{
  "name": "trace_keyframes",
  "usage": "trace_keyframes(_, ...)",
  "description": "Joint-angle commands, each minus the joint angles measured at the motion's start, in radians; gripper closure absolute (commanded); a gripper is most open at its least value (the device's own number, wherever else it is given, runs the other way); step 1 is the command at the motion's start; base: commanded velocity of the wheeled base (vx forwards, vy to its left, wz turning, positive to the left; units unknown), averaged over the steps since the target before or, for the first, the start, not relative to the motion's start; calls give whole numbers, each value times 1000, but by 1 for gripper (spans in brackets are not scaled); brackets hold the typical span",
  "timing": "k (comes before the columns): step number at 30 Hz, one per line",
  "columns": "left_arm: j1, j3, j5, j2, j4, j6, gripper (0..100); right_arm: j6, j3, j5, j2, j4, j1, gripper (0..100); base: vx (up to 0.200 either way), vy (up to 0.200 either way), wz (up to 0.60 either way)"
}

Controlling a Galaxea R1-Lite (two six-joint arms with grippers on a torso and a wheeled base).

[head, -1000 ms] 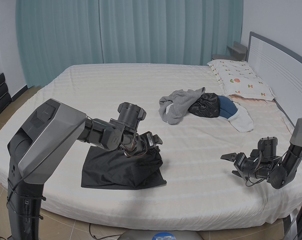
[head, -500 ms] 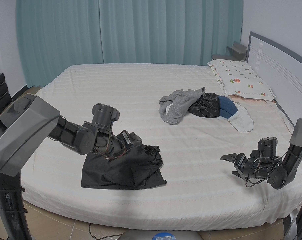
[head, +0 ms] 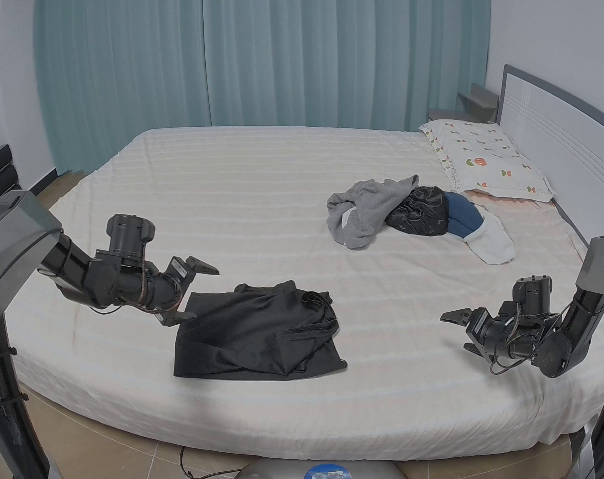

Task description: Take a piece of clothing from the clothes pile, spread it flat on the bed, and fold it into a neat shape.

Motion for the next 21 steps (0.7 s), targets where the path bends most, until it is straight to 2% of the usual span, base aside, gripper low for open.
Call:
trace_keyframes(1,82,48,-41,18,-41,-7,0,-1,-14,-4,-25,6,22,0,0,200,0)
trace_keyframes(5,85,48,-38,36,-72,-5,0,-1,-29,-6,-34,49,49,0,0,200,0)
trace_keyframes(9,85,51,-41,41,-75,-5,0,-9,-92,-62,-38,138,86,0,0,200,0)
trace_keyframes(10,85,52,-41,41,-75,-4,0,-26,-137,-99,-33,181,107,0,0,200,0)
trace_keyframes(12,85,52,-41,41,-75,-4,0,-43,-183,-124,-30,232,129,0,0,200,0)
trace_keyframes(21,83,54,-41,49,-78,10,0,-63,-468,-153,19,492,236,0,0,200,0)
